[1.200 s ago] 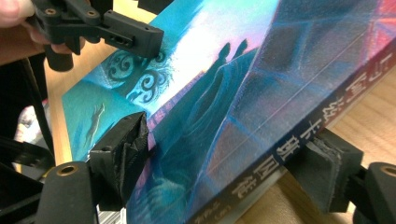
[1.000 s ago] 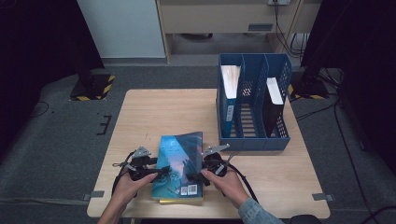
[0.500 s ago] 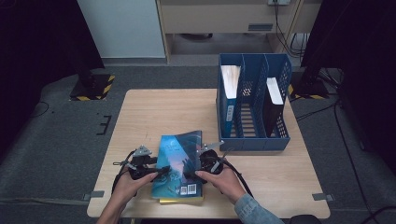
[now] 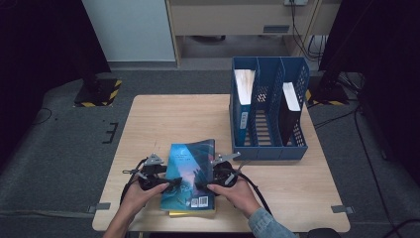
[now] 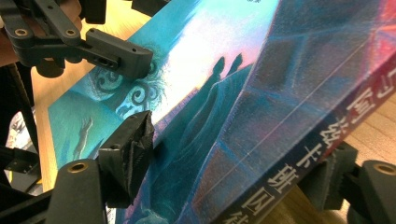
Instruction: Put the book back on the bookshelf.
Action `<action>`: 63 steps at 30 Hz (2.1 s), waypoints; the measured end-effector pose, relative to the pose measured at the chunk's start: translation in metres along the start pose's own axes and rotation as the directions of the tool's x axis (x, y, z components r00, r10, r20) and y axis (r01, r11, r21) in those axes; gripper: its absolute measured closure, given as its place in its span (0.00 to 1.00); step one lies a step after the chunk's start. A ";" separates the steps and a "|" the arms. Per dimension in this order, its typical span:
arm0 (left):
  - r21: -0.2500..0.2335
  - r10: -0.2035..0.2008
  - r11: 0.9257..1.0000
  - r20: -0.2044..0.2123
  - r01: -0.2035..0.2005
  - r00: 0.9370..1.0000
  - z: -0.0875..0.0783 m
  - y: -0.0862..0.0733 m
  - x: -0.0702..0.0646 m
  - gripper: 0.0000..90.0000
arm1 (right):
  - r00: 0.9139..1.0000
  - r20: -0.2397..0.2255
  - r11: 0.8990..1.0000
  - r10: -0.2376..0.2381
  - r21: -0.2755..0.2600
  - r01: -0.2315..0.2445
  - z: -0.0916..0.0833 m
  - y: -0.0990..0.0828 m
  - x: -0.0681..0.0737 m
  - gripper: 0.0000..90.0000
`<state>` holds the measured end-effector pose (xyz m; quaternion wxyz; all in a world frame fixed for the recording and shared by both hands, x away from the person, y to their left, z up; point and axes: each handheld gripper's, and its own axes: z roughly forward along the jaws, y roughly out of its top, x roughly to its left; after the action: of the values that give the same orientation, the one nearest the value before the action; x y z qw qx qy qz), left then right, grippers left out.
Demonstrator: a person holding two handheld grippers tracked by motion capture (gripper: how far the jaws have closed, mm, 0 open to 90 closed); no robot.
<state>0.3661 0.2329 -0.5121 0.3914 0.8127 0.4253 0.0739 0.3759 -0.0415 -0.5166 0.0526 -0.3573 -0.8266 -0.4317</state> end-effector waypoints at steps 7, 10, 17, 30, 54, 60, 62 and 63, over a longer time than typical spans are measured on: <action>0.011 -0.045 0.999 0.037 0.045 0.998 0.005 -0.001 0.004 0.11 | 1.000 0.004 1.000 -0.004 0.003 0.004 0.000 0.000 0.000 0.31; 0.014 -0.068 0.998 0.069 0.067 0.995 0.009 -0.001 0.004 0.10 | 1.000 0.015 1.000 -0.006 0.003 0.006 0.000 0.000 0.002 0.31; 0.029 -0.098 0.995 0.070 0.096 0.993 0.006 0.002 0.008 0.20 | 1.000 0.026 0.999 -0.011 0.031 0.010 0.001 0.004 0.003 0.31; 0.069 -0.059 0.996 0.020 0.057 0.998 -0.007 0.019 0.014 0.57 | 1.000 -0.012 0.997 0.017 0.072 -0.016 0.004 0.014 0.001 0.42; 0.074 -0.037 0.996 -0.014 0.038 0.999 -0.018 0.026 0.018 0.75 | 0.999 -0.026 0.998 0.039 0.041 -0.038 0.004 0.024 0.002 0.56; 0.062 -0.028 0.998 -0.015 0.029 0.999 -0.025 0.030 0.019 0.82 | 0.999 -0.014 0.998 0.034 0.048 -0.033 0.002 0.030 0.005 0.58; 0.047 -0.030 0.998 -0.013 0.031 0.999 -0.028 0.031 0.020 0.84 | 1.000 -0.005 0.998 0.022 0.055 -0.021 0.001 0.035 0.007 0.58; 0.047 -0.030 0.998 -0.013 0.031 0.999 -0.028 0.031 0.020 0.85 | 1.000 -0.005 0.998 0.022 0.055 -0.021 0.001 0.035 0.007 0.58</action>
<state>0.3855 0.2535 -0.4762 0.3706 0.8147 0.4415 0.0628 0.3925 -0.0242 -0.4907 0.0691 -0.3635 -0.8340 -0.4094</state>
